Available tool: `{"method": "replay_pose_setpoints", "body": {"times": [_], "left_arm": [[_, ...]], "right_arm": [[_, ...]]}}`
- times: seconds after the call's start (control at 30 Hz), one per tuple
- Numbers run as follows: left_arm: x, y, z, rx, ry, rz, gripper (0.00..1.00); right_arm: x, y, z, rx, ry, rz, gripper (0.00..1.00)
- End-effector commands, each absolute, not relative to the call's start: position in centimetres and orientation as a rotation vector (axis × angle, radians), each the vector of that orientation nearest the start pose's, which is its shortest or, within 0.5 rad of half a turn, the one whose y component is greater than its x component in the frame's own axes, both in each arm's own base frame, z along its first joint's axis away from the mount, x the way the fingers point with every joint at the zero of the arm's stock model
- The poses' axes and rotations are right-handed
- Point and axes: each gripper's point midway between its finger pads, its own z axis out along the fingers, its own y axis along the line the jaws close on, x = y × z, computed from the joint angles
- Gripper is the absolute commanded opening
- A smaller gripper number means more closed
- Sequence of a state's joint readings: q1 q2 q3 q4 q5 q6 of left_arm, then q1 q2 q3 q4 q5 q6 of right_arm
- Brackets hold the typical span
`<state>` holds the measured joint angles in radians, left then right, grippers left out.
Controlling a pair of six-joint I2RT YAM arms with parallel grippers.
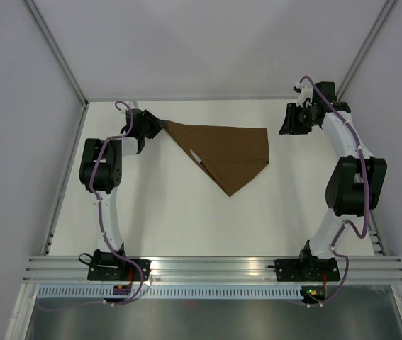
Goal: Fold the napkin, place the utensils inside, and roll it up
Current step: Fold the napkin at the center of the board.
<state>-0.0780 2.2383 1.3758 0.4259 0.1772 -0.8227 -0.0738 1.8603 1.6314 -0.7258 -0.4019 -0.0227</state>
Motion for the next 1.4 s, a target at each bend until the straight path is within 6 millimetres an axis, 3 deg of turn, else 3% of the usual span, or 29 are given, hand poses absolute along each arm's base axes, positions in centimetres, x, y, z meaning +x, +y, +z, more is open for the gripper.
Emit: {"method": "replay_pose_setpoints", "body": {"times": [0.0,0.3,0.5,0.73,0.83,1.0,1.37], "left_arm": [[59.9,-10.3,4.8,-0.675,1.960,-0.744,0.40],[60.4,-11.2,4.3,-0.663,1.950,-0.817,0.18],[60.7,-11.8,5.2,-0.626,1.919,-0.861,0.10],[60.1,-13.0,8.8,-0.487,1.823,-0.955,0.02],[59.3,-13.6,11.3,-0.405,1.749,-0.993,0.02],[56.5,-16.0,13.9,-0.198,1.685,-1.093,0.02],[49.7,-22.1,15.1,0.128,1.672,-1.230,0.02]], "right_arm": [[46.1,3.5,16.4,-0.108,2.446,0.446,0.43],[46.0,3.5,16.4,-0.102,2.447,0.445,0.43],[45.9,3.7,16.3,-0.106,2.451,0.445,0.43],[46.0,3.7,16.2,-0.111,2.450,0.441,0.43],[46.0,3.6,16.2,-0.110,2.450,0.439,0.43],[46.0,3.8,16.2,-0.114,2.449,0.440,0.43],[45.9,5.0,16.2,-0.147,2.453,0.428,0.43]]}}
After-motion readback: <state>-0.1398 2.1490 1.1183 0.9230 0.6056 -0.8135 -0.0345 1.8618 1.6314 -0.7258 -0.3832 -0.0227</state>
